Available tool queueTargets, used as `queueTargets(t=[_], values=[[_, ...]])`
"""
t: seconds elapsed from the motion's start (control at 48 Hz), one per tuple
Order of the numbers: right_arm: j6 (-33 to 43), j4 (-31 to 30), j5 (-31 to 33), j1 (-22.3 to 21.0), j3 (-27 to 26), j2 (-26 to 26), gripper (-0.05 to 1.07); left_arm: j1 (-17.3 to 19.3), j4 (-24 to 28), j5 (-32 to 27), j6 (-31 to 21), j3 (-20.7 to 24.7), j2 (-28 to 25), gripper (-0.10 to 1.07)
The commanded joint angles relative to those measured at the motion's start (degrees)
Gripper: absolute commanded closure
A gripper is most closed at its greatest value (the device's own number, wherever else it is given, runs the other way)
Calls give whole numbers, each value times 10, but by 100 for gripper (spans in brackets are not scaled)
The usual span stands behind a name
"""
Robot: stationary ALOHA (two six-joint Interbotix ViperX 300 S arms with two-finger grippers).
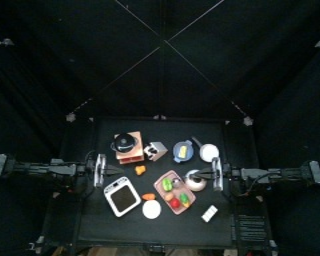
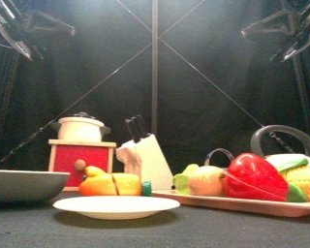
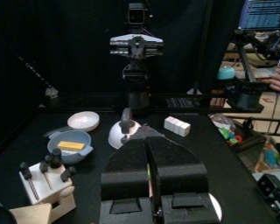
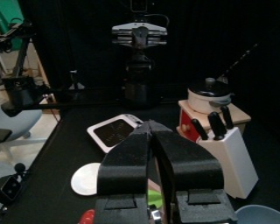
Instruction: Grab cookie cutter
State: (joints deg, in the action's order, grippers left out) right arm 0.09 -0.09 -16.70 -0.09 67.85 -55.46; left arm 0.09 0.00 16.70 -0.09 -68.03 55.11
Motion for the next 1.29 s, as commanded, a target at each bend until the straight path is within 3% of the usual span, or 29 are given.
queueTargets(t=[0.0,0.167,0.375,0.5,0.833,1.083,1.271], values=[[8,11,-4,-1,-15,14,102,0,-9,7,1,12,-5,103],[40,63,-4,-6,-28,54,99,4,-34,8,0,12,-5,101],[62,75,3,-25,-57,124,99,9,-110,9,5,5,-5,100],[62,85,39,-31,-87,163,98,9,-92,11,10,4,-6,100],[63,109,213,-67,-185,239,94,19,-27,25,10,20,-29,96],[63,99,339,-81,-246,296,94,23,0,25,9,18,-46,74],[63,56,393,-74,-274,345,92,22,4,35,10,2,-46,55]])
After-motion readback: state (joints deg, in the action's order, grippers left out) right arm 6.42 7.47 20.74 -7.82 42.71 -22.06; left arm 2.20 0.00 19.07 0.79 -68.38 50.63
